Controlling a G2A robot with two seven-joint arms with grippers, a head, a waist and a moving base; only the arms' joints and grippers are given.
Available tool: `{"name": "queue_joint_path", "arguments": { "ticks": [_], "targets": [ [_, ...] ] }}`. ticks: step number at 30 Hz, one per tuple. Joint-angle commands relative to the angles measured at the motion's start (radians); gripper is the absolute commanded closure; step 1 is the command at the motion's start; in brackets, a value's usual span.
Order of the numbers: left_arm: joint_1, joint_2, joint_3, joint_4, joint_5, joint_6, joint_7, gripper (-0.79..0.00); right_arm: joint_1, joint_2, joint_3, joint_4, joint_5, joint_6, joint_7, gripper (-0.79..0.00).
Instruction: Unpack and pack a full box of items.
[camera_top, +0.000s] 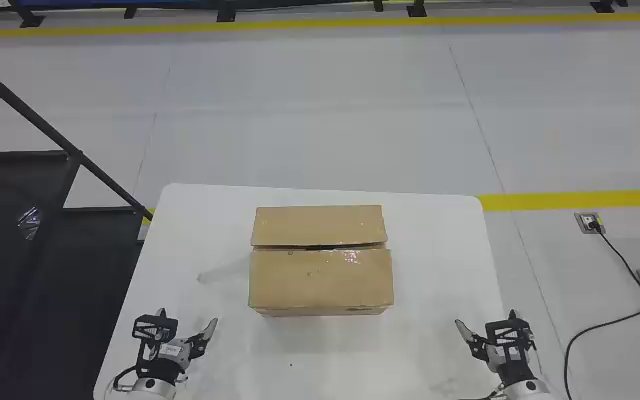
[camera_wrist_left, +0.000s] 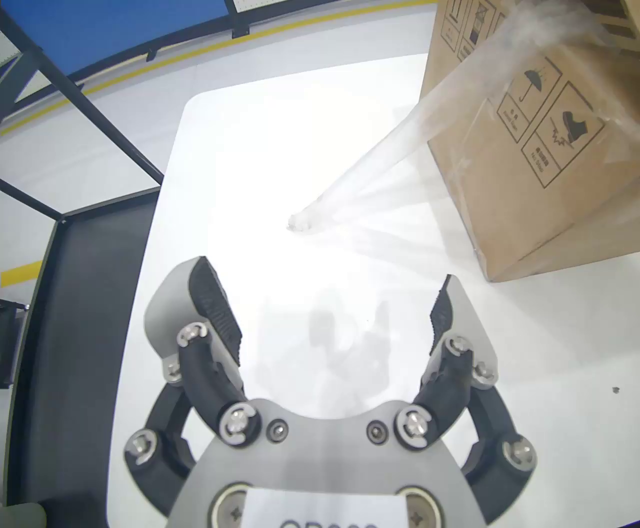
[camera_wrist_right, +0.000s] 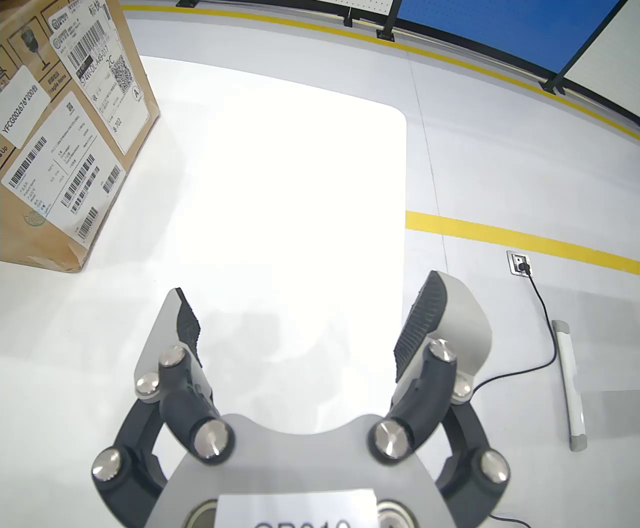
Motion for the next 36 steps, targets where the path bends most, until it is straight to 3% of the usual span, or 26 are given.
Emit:
{"name": "queue_joint_path", "arguments": {
  "ticks": [1, 22, 30, 36],
  "targets": [
    [0.000, 0.000, 0.000, 0.000, 0.000, 0.000, 0.000, -0.785, 0.000, 0.000, 0.000, 0.000, 0.000, 0.000, 0.000, -0.785],
    [0.000, 0.000, 0.002, -0.001, 0.001, -0.004, 0.000, -0.785, 0.001, 0.000, -0.005, -0.003, 0.001, -0.008, 0.001, -0.785],
    [-0.028, 0.008, -0.041, 0.006, -0.049, -0.205, 0.145, -0.785, 0.083, -0.006, -0.076, -0.075, 0.003, -0.076, 0.119, -0.785],
    [-0.106, 0.014, -0.098, 0.021, -0.065, -0.260, 0.200, -0.785, 0.218, -0.013, -0.150, -0.099, 0.081, -0.152, 0.293, -0.785]
  ]
}}
